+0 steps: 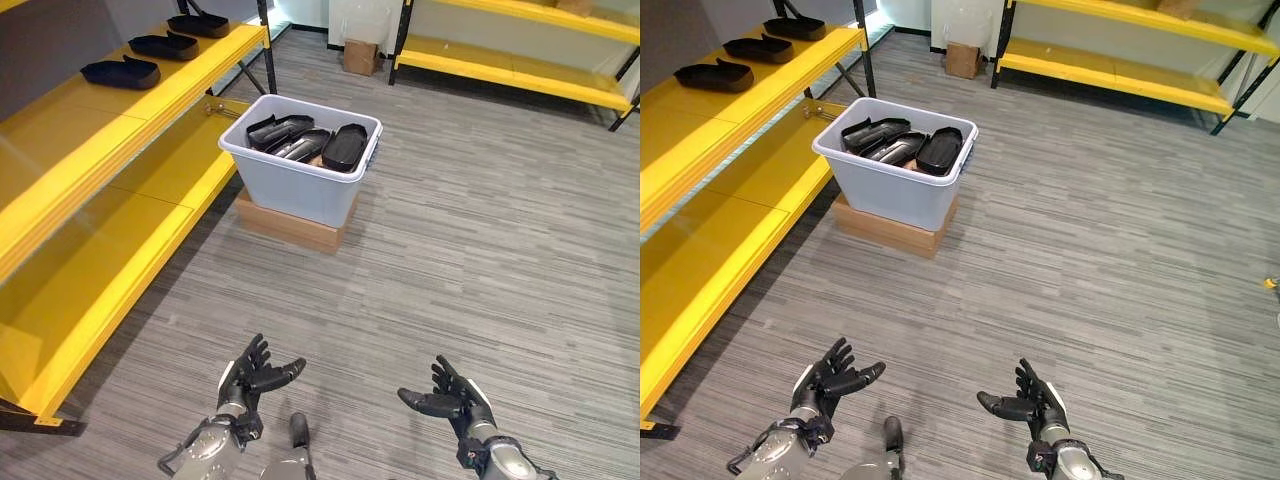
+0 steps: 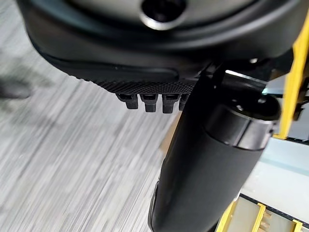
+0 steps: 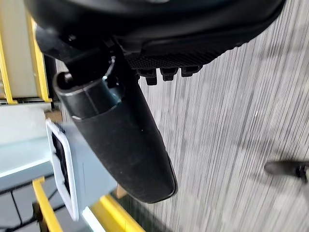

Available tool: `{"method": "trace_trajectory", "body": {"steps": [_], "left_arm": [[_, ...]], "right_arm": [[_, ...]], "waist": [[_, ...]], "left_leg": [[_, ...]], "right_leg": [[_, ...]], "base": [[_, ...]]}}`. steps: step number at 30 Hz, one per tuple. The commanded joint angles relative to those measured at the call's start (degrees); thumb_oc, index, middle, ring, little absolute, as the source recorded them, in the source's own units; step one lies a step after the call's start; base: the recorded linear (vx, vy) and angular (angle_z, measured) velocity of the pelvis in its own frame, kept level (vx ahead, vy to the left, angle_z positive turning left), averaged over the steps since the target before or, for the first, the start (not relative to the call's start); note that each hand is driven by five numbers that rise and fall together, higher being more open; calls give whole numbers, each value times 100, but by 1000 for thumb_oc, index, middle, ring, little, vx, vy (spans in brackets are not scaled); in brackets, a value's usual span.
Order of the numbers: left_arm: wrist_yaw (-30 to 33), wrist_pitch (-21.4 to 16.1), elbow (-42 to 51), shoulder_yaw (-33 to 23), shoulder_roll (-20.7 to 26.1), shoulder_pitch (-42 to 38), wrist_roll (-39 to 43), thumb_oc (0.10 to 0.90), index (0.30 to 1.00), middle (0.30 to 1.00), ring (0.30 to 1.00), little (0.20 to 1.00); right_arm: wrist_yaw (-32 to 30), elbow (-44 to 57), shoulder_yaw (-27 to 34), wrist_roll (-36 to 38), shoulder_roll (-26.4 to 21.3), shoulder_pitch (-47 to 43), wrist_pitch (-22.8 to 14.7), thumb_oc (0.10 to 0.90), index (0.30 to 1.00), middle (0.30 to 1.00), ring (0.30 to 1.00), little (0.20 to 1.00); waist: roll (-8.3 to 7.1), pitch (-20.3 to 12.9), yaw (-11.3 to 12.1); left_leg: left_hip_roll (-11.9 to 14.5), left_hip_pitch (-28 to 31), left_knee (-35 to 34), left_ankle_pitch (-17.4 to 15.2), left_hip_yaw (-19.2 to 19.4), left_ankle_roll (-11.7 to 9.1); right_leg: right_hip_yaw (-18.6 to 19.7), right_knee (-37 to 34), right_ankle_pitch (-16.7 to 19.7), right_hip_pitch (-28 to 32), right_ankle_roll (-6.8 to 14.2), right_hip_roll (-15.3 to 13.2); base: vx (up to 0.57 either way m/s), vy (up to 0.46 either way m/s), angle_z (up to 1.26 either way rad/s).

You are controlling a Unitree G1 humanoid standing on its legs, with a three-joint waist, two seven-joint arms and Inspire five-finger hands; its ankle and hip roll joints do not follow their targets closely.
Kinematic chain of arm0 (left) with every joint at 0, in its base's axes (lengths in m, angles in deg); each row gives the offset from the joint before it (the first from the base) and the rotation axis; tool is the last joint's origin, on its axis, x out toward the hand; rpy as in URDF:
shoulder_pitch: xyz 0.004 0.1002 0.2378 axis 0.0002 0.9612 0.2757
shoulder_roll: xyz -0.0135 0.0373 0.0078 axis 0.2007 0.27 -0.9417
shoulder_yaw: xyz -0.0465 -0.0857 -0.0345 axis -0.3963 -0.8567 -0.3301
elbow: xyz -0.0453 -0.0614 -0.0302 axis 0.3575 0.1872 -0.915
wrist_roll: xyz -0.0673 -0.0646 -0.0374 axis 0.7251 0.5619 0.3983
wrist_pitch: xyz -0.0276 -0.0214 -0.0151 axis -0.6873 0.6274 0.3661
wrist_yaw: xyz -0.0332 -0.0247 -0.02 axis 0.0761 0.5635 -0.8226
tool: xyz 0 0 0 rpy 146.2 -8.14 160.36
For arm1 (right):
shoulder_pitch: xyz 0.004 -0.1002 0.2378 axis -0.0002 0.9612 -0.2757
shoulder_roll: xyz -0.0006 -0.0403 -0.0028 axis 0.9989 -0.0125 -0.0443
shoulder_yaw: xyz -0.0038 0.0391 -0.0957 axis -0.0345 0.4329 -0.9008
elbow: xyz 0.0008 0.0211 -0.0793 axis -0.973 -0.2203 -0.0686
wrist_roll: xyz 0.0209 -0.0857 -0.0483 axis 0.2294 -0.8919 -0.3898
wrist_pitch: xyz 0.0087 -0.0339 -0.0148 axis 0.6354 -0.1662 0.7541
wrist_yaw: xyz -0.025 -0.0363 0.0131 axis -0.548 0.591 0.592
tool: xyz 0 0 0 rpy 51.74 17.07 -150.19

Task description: Move parts from the plastic box to the shelf.

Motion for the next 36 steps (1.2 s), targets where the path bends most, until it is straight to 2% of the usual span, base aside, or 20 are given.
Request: {"method": "trace_trajectory", "body": {"steps": [1, 2, 4, 6, 8, 9, 10, 11, 14, 15, 16, 17, 19, 20, 22, 23, 26, 28, 31, 36], "left_arm": [[-1, -456, 590, -12, 121, -73, 24, 900, 1000, 1000, 1000, 1000], [-1, -456, 590, -12, 120, -74, 24, 900, 1000, 1000, 1000, 1000], [3, -427, 558, 35, 173, -125, 104, 900, 1000, 1000, 1000, 1000], [-28, -424, 616, 86, 248, -170, 111, 900, 1000, 1000, 1000, 1000], [-59, -400, 659, 94, 288, -184, 38, 900, 1000, 1000, 1000, 1000], [-82, -377, 661, 135, 297, -188, -18, 900, 1000, 1000, 1000, 1000], [-83, -377, 660, 135, 296, -187, -19, 900, 1000, 1000, 1000, 1000], [-101, -369, 645, 150, 303, -195, -19, 900, 1000, 1000, 1000, 1000], [-173, -374, 639, 123, 298, -131, -42, 900, 1000, 1000, 1000, 1000], [-182, -379, 639, 84, 276, -118, -67, 900, 1000, 1000, 1000, 1000], [-182, -379, 640, 85, 274, -115, -67, 900, 1000, 1000, 1000, 1000], [-238, -378, 615, 62, 255, -95, -149, 900, 1000, 1000, 1000, 1000], [-252, -387, 620, 40, 256, -90, -185, 900, 1000, 1000, 1000, 1000], [-290, -402, 619, -3, 225, -59, -199, 900, 1000, 1000, 1000, 1000], [-290, -402, 619, -2, 223, -57, -199, 900, 1000, 1000, 1000, 1000], [-340, -398, 542, 18, 144, -55, -165, 900, 1000, 1000, 1000, 1000], [-318, -399, 572, 50, 46, -75, -87, 900, 1000, 1000, 1000, 1000], [-308, -406, 606, 39, 24, -123, -100, 900, 1000, 1000, 1000, 1000], [-240, -425, 553, 38, 21, -201, -43, 900, 1000, 1000, 1000, 1000], [-219, -437, 571, 64, -40, -195, 183, 900, 1000, 1000, 1000, 1000]], "right_arm": [[83, 445, 103, -171, -123, -264, -349, 900, 1000, 1000, 1000, 1000], [83, 445, 104, -172, -124, -265, -349, 900, 1000, 1000, 1000, 1000], [84, 399, 74, -202, -84, -290, -350, 900, 1000, 1000, 1000, 1000], [137, 429, 79, -201, -55, -288, -355, 900, 1000, 1000, 1000, 1000], [117, 515, 123, -304, -64, -232, -350, 900, 1000, 1000, 1000, 1000], [106, 573, 164, -259, -56, -142, -362, 900, 1000, 1000, 1000, 1000], [106, 575, 164, -258, -58, -139, -361, 900, 1000, 1000, 1000, 1000], [99, 595, 193, -221, -53, -95, -365, 900, 1000, 1000, 1000, 1000], [96, 661, 248, -167, -56, 32, -362, 900, 1000, 1000, 1000, 1000], [87, 677, 280, -209, -88, 56, -344, 900, 1000, 1000, 1000, 1000], [86, 679, 280, -209, -90, 60, -343, 900, 1000, 1000, 1000, 1000], [93, 671, 295, -261, -119, 64, -322, 900, 1000, 1000, 1000, 1000], [113, 688, 295, -290, -131, 63, -313, 900, 1000, 1000, 1000, 1000], [140, 721, 301, -390, -172, 71, -304, 900, 1000, 1000, 1000, 1000], [141, 722, 301, -391, -174, 73, -304, 900, 1000, 1000, 1000, 1000], [154, 658, 321, -337, -139, 106, -296, 900, 1000, 1000, 1000, 1000], [143, 634, 324, -248, -196, 89, -310, 900, 1000, 1000, 1000, 1000], [141, 666, 364, -143, -264, 65, -361, 900, 1000, 1000, 1000, 1000], [128, 652, 353, -53, -291, 46, -372, 900, 1000, 1000, 1000, 1000], [91, 686, 360, -4, -446, -13, -411, 900, 1000, 1000, 1000, 1000]], "waist": [[94, -292, 120], [103, -306, 126], [141, -257, 72], [236, -59, -81], [368, 43, -166], [488, 94, -296], [479, 105, -309], [485, 152, -376], [432, 170, -408], [406, 173, -409], [419, 198, -413], [397, 158, -406], [396, 161, -417], [331, 139, -413], [345, 157, -412], [258, 20, -412], [299, -177, -479], [389, -248, -513], [411, -276, -565], [167, 27, -367]], "left_leg": [[413, 37, 327, -564, -290, -154], [425, 17, 329, -559, -287, -156], [269, 127, 353, -720, -354, -11], [233, 321, 395, -847, -409, 71], [261, 477, 385, -915, -410, 97], [238, 688, 249, -938, -464, 91], [225, 708, 239, -937, -475, 91], [180, 828, 190, -950, -512, 85], [56, 1125, 80, -1145, -453, 73], [24, 1331, 31, -1260, -408, 14], [40, 1369, 26, -1273, -413, 9], [37, 1578, -15, -1445, -379, -47], [48, 1679, -37, -1494, -372, -77], [22, 1805, -21, -1582, -320, -129], [37, 1831, -20, -1596, -318, -133], [29, 2002, 30, -1799, -319, -192], [244, 2098, 323, -1909, -343, -292], [479, 2144, 564, -1845, -327, -404], [752, 1980, 1104, -1594, -325, -564], [879, 610, 3989, -676, -611, -703]], "right_leg": [[-109, 1145, 28, -505, 46, 297], [-103, 1143, 38, -526, 42, 308], [1, 2118, 531, -1004, 164, 312], [57, 3187, 920, -1542, 269, 496], [-200, 3668, 971, -1975, 291, 488], [-366, 3648, 824, -2417, 206, 592], [-374, 3669, 802, -2405, 209, 576], [-415, 3464, 743, -2492, 164, 625], [-784, 2099, 655, -2403, 0, 421], [-1005, 1313, 809, -2400, 33, 290], [-1015, 1296, 807, -2355, 34, 306], [-1164, 709, 945, -2294, 163, 220], [-1178, 494, 1080, -2282, 211, 177], [-1257, 182, 1333, -2284, 252, 47], [-1262, 166, 1335, -2251, 252, 65], [-1226, -66, 1399, -1988, 212, 105], [-1184, 7, 1337, -1847, 80, 276], [-1241, 173, 1098, -1804, -57, 428], [-1152, 215, 818, -1716, -269, 670], [-1021, -222, 575, -1135, -694, 945]], "base": [[94, 164, -12], [162, 259, -19], [120, 200, -4], [119, 229, 13], [211, 233, 37], [227, 179, 20], [243, 141, 11], [181, 49, 21], [281, 9, 36], [248, -45, 4], [390, -94, -8], [228, -55, -13], [283, -105, -11], [247, -119, -4], [193, -83, -4], [367, -133, -3], [377, -165, 19], [276, -181, 9], [244, -202, -9], [129, -226, -1]]}}
